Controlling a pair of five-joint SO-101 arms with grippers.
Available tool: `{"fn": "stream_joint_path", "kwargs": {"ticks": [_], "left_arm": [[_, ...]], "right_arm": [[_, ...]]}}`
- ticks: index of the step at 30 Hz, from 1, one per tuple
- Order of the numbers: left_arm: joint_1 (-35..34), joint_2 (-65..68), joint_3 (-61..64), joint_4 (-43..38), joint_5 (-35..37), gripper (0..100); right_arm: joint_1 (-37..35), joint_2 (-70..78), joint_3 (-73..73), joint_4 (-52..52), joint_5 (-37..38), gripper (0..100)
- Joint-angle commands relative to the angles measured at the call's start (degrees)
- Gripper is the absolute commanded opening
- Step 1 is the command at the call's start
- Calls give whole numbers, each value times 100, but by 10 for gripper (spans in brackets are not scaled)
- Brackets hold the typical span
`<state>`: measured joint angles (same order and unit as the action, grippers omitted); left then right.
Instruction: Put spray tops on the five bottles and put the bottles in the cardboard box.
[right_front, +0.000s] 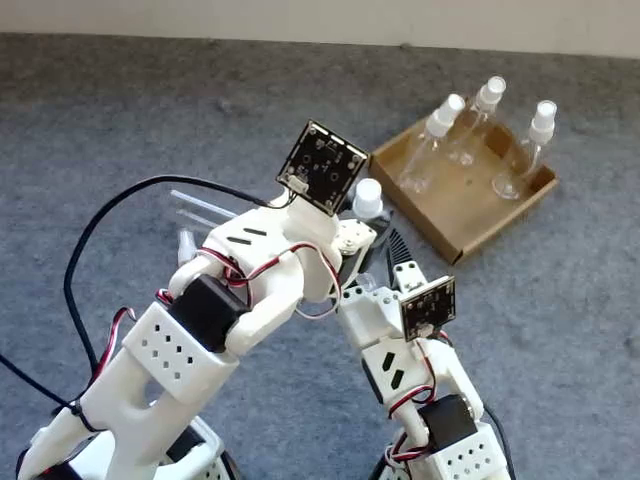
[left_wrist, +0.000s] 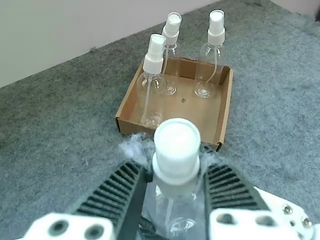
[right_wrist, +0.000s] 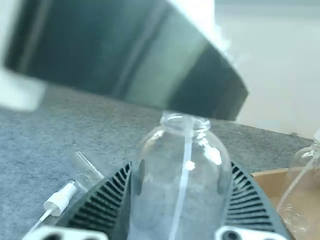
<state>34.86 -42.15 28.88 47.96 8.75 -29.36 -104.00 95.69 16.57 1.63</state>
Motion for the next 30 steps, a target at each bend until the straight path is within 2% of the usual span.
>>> {"fn": "stream_joint_path", "kwargs": {"ticks": [1, 6, 14, 17, 27, 30], "left_arm": [[-57, -119, -101, -141, -62, 91], [-57, -136, -119, 18, -62, 98], [-110, -136, -127, 527, -62, 284], [-110, -145, -180, 545, -62, 323], [-119, -910, -673, 1099, -70, 338], [-365, -1165, -699, 1345, -70, 337]], "right_arm": [[-31, -75, 558, 13, 44, 177], [-31, -75, 558, 13, 44, 177], [-31, -57, 558, 13, 44, 177], [-31, -57, 558, 13, 44, 177], [-31, -40, 558, 13, 44, 177], [-31, -40, 558, 13, 44, 177]]}}
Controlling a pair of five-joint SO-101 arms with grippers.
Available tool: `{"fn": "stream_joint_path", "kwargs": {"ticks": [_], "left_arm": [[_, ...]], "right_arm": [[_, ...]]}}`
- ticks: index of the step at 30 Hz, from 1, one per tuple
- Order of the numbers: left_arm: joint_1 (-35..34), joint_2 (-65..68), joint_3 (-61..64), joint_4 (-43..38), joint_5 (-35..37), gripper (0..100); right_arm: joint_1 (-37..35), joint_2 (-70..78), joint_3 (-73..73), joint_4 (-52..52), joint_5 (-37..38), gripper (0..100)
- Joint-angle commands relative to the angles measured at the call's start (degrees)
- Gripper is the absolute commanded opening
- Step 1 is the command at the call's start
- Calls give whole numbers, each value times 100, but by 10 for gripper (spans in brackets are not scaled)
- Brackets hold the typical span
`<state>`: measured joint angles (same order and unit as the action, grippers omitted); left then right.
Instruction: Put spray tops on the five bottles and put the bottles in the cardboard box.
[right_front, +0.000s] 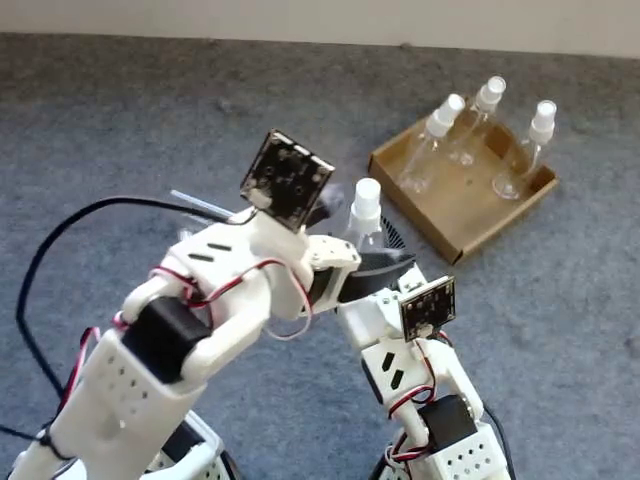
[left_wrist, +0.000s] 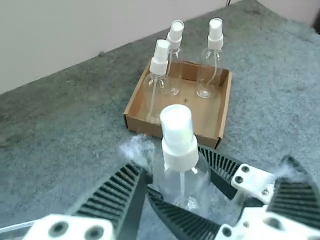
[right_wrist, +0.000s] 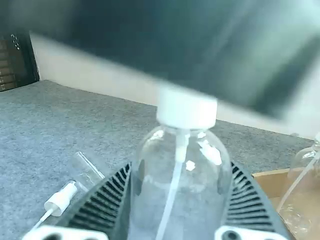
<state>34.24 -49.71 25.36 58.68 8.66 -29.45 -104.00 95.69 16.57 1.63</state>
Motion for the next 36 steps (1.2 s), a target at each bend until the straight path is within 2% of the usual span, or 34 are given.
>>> {"fn": "stream_joint_path", "kwargs": {"ticks": [1, 5, 10, 16, 19, 22, 36], "left_arm": [[-400, -505, -347, 316, -62, 337], [-892, -963, -119, 563, -53, 337], [-989, -1648, 567, 932, -44, 322], [-945, -2668, 1666, 888, -26, 111], [-945, -3090, 2158, 651, -44, 39], [-945, -3486, 2677, 378, -44, 8], [-910, -5042, 5411, -1037, -9, 5]], "right_arm": [[-22, -40, 558, 22, 44, 177], [-48, -75, 558, 497, 44, 177], [-31, -84, 549, 585, 44, 177], [-31, -84, 549, 585, 44, 177], [-48, -84, 549, 593, 44, 177], [-57, -84, 549, 602, 44, 179], [-31, -84, 549, 576, 9, 180]]}}
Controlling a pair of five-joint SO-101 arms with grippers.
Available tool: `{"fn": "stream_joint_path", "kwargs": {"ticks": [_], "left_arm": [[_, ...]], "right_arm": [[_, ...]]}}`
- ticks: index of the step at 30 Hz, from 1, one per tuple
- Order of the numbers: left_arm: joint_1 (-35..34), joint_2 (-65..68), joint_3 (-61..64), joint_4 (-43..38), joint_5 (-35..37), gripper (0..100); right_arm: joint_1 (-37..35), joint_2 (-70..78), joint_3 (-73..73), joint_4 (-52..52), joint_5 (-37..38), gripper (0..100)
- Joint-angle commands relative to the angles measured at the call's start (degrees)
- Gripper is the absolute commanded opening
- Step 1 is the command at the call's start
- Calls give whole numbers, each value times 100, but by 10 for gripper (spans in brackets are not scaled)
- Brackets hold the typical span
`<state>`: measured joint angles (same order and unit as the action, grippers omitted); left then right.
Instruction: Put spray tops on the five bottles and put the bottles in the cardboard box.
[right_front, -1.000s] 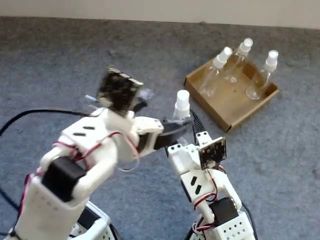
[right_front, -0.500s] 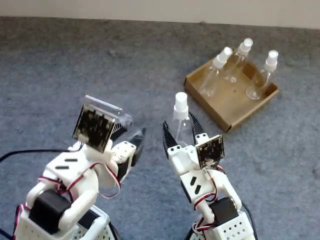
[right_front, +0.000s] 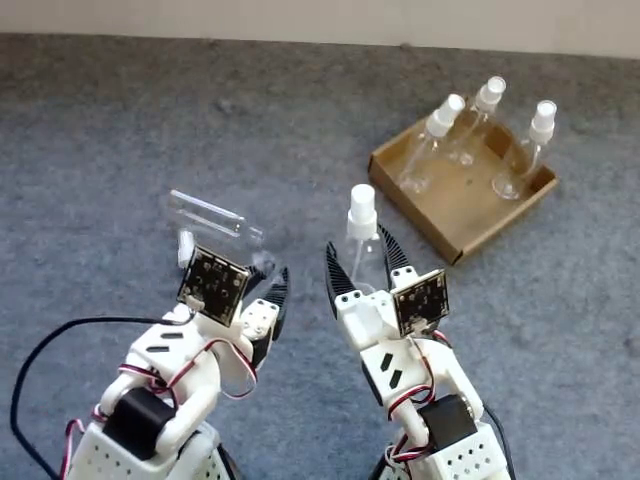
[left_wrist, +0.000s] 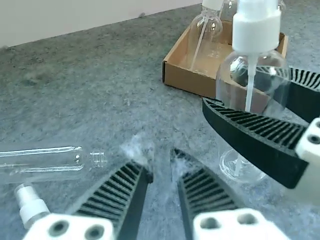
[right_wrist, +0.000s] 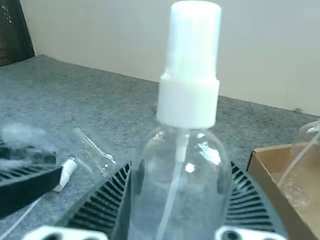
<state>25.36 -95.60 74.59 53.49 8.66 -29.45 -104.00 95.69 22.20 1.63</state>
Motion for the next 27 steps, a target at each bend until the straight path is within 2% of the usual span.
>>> {"fn": "stream_joint_path", "kwargs": {"ticks": [1, 4, 8, 14, 19, 27], "left_arm": [[48, -593, 646, -607, -9, 5], [470, -945, 1007, -695, 0, 5], [1015, -927, 1244, -686, 0, 5], [1121, -927, 1490, -686, 44, 5], [1200, -927, 1490, -695, 985, 5], [1455, -927, 1745, -1240, 1081, 5]], "right_arm": [[-31, -84, 549, 13, 9, 180], [-48, -84, 541, -31, 9, 180], [-48, -84, 549, -655, 0, 180], [-57, -84, 549, -1349, 0, 178], [-84, -84, 549, -1631, 0, 178], [-866, -84, 541, -1596, 18, 178]]}}
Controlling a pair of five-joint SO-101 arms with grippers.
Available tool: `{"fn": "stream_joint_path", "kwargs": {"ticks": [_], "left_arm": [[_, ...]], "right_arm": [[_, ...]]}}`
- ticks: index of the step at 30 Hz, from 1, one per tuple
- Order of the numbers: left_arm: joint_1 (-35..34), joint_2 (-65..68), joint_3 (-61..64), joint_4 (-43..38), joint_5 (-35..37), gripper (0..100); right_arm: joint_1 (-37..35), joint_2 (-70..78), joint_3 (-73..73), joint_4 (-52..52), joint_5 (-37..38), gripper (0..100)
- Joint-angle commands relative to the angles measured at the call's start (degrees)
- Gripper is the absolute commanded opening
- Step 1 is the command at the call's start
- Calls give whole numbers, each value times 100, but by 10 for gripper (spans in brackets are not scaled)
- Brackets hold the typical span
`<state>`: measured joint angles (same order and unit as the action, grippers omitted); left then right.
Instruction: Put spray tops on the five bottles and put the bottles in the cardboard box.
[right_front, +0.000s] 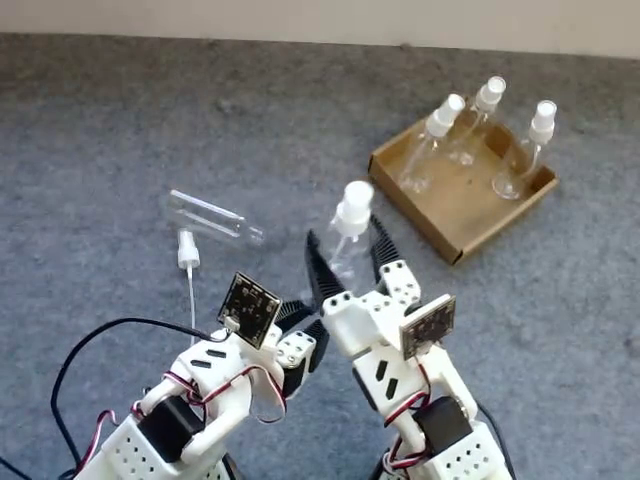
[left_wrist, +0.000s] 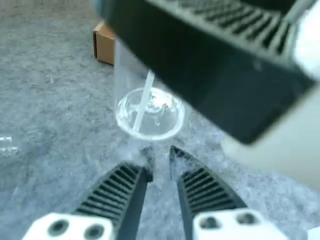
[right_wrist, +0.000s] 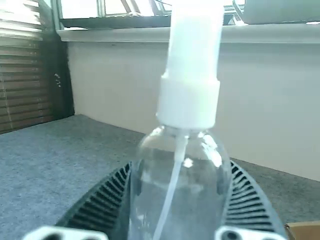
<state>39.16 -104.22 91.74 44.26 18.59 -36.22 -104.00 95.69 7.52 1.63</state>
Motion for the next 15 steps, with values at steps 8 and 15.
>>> {"fn": "stream_joint_path", "kwargs": {"ticks": [8, 15], "left_arm": [[-31, -66, 48, -580, 88, 5], [-549, -66, 57, -651, 88, 5]], "right_arm": [[-171, -84, 549, -110, 9, 177], [-189, -84, 549, 207, 9, 177]]}}
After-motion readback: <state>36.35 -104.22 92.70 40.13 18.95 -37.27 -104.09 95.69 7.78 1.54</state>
